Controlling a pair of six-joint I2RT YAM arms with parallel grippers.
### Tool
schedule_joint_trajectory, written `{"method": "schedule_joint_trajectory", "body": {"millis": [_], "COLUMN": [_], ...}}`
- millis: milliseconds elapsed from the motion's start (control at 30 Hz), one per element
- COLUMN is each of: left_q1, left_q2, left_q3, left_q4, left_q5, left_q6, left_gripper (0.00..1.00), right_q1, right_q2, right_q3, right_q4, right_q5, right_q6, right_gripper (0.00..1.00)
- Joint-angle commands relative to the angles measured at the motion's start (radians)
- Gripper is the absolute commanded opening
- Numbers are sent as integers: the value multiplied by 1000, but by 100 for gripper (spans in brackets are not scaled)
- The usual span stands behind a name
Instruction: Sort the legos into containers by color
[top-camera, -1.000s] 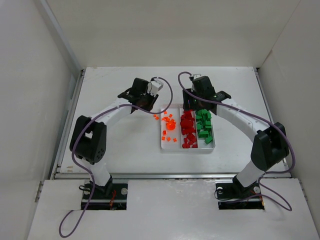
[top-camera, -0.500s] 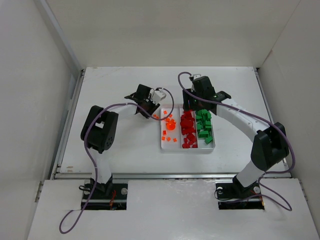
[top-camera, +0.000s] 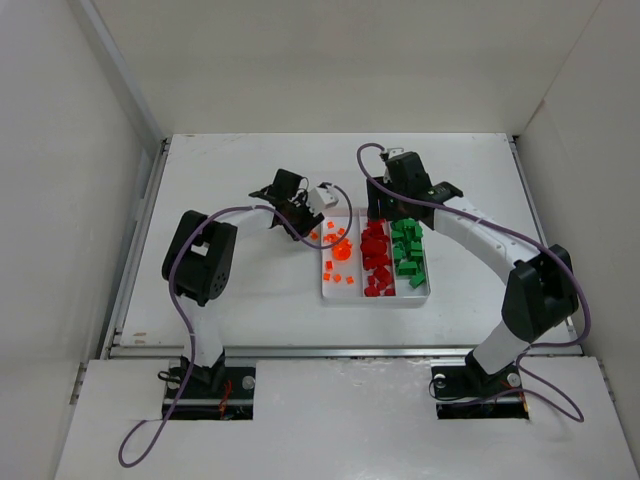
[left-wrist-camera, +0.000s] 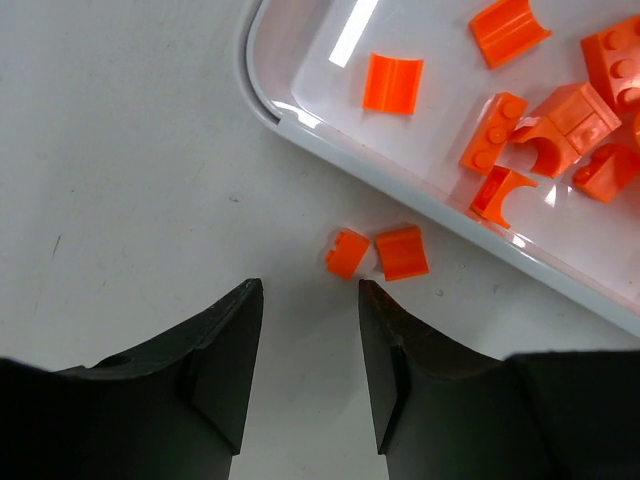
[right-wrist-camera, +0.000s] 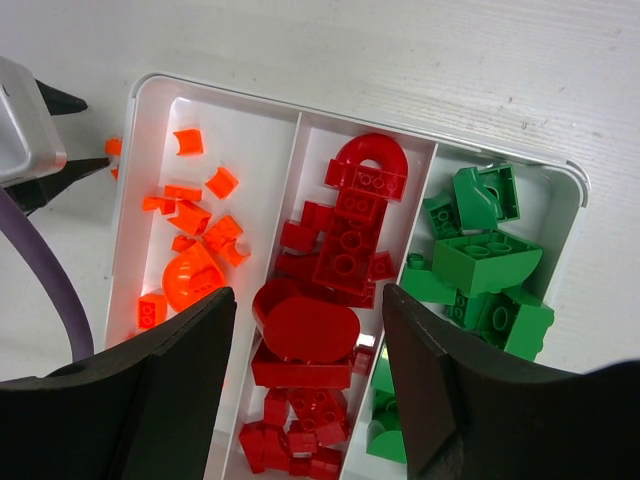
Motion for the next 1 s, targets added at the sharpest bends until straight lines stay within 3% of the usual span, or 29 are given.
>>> {"method": "schedule_joint_trajectory", "body": {"millis": [0,367,533,567,700,967], "left_q1": [-3,-3,-3,-3,6,38], "left_q2": [20,53,72,72,61,-8], "left_q3": [7,42,53,53,42,0], "left_q4": [-91,-80,-80,-80,-71,-70], "left_q5": [56,119,119,119,95,23], "left_q6": [59,23,4,4,-5,-115], "left_gripper": [41,41,28,18,0,0], "right_q1": [-6,-6,-15,-15,-15,-15], "right_q2": [-53,-62,-62,-62,-71,-71], "right_q3": [-4,-22,-22,-22,-31,-50], "right_q4": [15,15,15,15,15,24], "right_q5": [16,25,34,34,34,34], "right_q6": [-3,-3,-3,-3,-3,-3], "right_gripper": [66,66,66,66,66,66]}}
